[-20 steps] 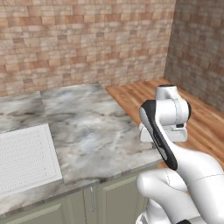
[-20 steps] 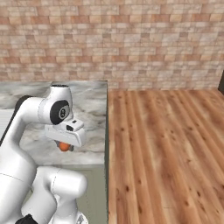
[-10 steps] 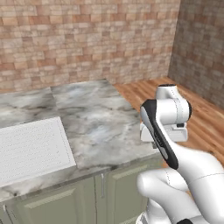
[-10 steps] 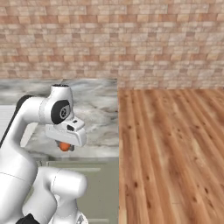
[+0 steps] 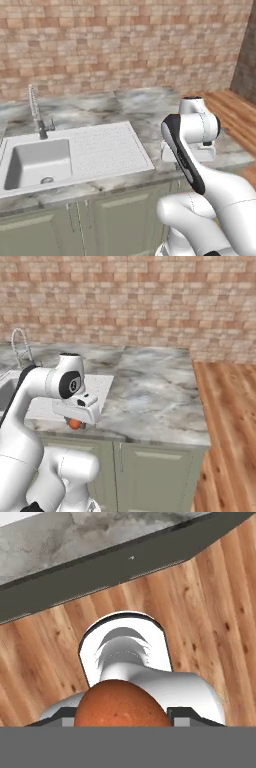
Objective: Gather the eggs and milk located in the vicinity of the sink area and place them right next to the bowl.
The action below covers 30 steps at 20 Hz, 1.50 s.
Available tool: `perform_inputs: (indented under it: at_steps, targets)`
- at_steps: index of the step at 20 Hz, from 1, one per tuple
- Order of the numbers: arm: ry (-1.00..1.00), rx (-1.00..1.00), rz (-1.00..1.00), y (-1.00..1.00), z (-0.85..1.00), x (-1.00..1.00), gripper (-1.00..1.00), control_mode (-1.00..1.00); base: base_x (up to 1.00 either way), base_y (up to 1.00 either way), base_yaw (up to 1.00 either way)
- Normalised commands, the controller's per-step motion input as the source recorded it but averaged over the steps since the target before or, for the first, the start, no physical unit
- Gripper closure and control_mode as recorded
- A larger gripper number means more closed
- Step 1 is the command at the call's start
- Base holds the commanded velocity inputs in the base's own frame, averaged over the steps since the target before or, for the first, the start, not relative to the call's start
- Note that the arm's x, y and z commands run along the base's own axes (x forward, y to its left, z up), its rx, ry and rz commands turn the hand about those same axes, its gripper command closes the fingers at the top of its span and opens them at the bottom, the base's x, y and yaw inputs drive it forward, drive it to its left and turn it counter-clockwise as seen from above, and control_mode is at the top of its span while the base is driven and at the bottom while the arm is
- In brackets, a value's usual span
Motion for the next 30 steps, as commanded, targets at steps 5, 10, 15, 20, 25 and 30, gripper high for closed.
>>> perform_inputs:
  at_steps: [5,10,15,20,25,30]
  targets:
    - [0.0,0.0,0.0,0.0,0.0,0.0,1.0,1.0,-0.28,1.0,0.24]
    - [0.0,0.0,0.0,0.0,0.0,0.0,1.0,1.0,-0.26,1.0,0.1]
    - [0.0,0.0,0.0,0.0,0.0,0.0,1.0,1.0,-0.12,1.0,0.0]
    - [0.0,0.0,0.0,0.0,0.0,0.0,1.0,1.0,-0.02,1.0,-0.08]
    - [0.0,0.0,0.0,0.0,0.0,0.0,1.0,1.0,0.0,1.0,-0.14]
    - [0.0,0.0,0.0,0.0,0.0,0.0,1.0,1.0,0.0,0.97,-0.18]
